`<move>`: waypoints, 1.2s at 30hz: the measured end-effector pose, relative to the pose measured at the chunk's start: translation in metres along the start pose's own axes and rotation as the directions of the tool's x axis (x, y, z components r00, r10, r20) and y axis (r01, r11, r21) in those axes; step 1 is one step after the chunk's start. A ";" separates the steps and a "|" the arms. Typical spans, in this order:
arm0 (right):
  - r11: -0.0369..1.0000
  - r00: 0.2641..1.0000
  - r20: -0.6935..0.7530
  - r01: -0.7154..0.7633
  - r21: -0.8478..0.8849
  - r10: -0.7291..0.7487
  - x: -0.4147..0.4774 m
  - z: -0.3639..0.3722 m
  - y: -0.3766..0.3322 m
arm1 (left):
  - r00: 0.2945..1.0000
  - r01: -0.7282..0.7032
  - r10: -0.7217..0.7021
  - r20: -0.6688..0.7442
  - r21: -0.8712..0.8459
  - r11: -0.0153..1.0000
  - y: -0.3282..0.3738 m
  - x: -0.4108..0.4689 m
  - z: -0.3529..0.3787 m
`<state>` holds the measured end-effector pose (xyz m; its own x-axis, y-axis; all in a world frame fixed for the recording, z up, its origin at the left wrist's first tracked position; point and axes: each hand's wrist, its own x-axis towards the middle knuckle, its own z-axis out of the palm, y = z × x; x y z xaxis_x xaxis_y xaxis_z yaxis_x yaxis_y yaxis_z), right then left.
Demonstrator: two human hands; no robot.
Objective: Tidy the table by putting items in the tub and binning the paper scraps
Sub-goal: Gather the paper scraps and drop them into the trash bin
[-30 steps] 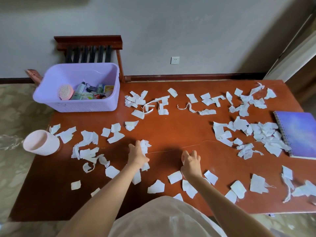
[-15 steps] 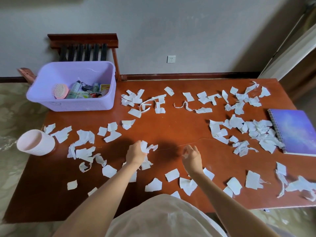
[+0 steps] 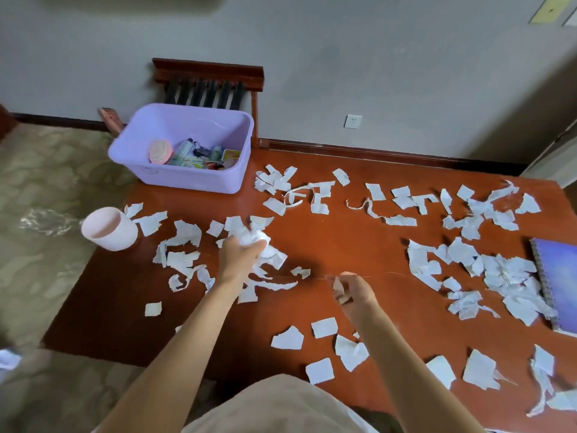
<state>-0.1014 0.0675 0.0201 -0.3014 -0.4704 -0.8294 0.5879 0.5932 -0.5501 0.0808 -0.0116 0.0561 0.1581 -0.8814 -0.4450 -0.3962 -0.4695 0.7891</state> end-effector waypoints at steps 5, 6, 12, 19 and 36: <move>0.975 0.951 0.291 -0.159 0.153 0.109 -0.022 0.059 -0.006 | 0.984 0.024 -0.058 -0.168 -0.197 0.980 -0.004 -0.002 -0.051; 0.970 0.936 0.333 -0.179 0.163 0.117 -0.026 0.068 -0.007 | 0.983 0.015 -0.055 -0.175 -0.223 0.975 -0.003 -0.004 -0.058; 0.971 0.877 0.444 -0.232 0.052 0.186 -0.051 0.147 0.013 | 0.953 -0.105 0.006 -0.304 -0.313 0.944 -0.008 0.002 -0.136; 0.975 0.837 0.512 -0.221 -0.009 0.194 -0.067 0.274 0.074 | 0.927 -0.251 0.141 -0.347 -0.297 0.922 -0.039 0.057 -0.258; 0.912 0.819 0.413 -0.403 -0.078 0.398 -0.064 0.543 0.222 | 0.913 0.206 -0.266 -0.309 -0.213 0.955 -0.162 0.216 -0.467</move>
<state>0.4555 -0.1254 0.0043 0.2969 -0.4195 -0.8578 0.5991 0.7813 -0.1747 0.6012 -0.1499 0.0295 0.5292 -0.6959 -0.4855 -0.1535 -0.6412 0.7518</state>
